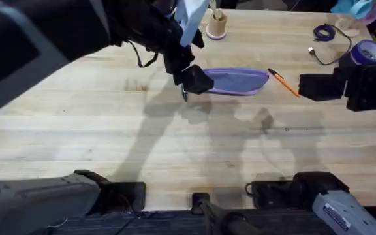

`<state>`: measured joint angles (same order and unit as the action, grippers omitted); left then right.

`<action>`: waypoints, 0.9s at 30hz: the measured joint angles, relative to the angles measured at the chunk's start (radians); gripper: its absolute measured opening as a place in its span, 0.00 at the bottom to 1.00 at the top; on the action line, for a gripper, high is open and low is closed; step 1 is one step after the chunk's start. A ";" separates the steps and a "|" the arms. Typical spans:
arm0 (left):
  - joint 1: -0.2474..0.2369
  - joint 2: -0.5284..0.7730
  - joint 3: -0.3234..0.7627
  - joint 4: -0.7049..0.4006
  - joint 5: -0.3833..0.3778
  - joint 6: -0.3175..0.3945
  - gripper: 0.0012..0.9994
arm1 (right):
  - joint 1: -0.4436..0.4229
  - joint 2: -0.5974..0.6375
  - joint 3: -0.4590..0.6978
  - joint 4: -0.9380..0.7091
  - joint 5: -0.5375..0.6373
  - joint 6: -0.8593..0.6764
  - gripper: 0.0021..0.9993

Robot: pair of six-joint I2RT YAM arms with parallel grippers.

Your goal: Unzip the bag, pick up the pens from the table one at a time and place them inside, then zip the bag closed.

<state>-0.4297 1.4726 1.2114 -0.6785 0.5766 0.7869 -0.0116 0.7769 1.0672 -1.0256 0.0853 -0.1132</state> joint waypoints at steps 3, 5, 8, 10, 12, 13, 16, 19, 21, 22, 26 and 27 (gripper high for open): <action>0.000 0.038 0.000 0.026 0.000 0.000 0.99 | 0.000 0.000 0.000 0.000 0.000 0.000 1.00; 0.000 0.068 0.000 0.043 0.000 0.000 0.99 | 0.000 0.000 0.000 0.000 0.000 0.000 1.00; 0.000 0.115 0.000 0.077 0.000 0.000 0.99 | 0.000 0.000 0.000 0.000 0.000 0.000 1.00; 0.000 0.165 0.000 0.119 0.000 0.000 0.99 | 0.000 0.000 0.000 0.000 0.000 0.000 1.00; 0.000 0.184 0.000 0.141 -0.001 0.003 0.99 | 0.000 0.000 0.000 0.000 0.000 0.000 1.00; 0.000 0.192 0.000 0.149 -0.001 0.004 0.99 | 0.000 0.000 0.000 0.000 0.000 0.000 1.00; 0.000 0.221 0.000 0.164 0.000 0.007 0.99 | 0.000 0.000 0.000 0.000 0.000 0.000 1.00; 0.000 0.258 0.000 0.178 0.000 0.007 0.99 | 0.000 0.000 0.000 0.000 0.000 0.000 1.00; 0.000 0.286 0.000 0.192 -0.001 0.007 0.99 | 0.000 0.000 0.000 0.000 0.000 0.000 1.00; 0.000 0.297 0.000 0.198 -0.001 0.007 0.99 | 0.000 0.000 0.000 0.000 0.000 0.000 1.00; 0.000 0.327 0.000 0.230 -0.001 0.007 0.99 | 0.000 0.000 0.000 0.000 0.000 0.000 1.00; 0.000 0.327 0.000 0.239 -0.002 0.007 0.99 | 0.000 0.000 0.000 0.000 0.000 0.000 1.00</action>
<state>-0.4297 1.8000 1.2114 -0.4393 0.5751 0.7939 -0.0116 0.7770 1.0672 -1.0253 0.0853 -0.1135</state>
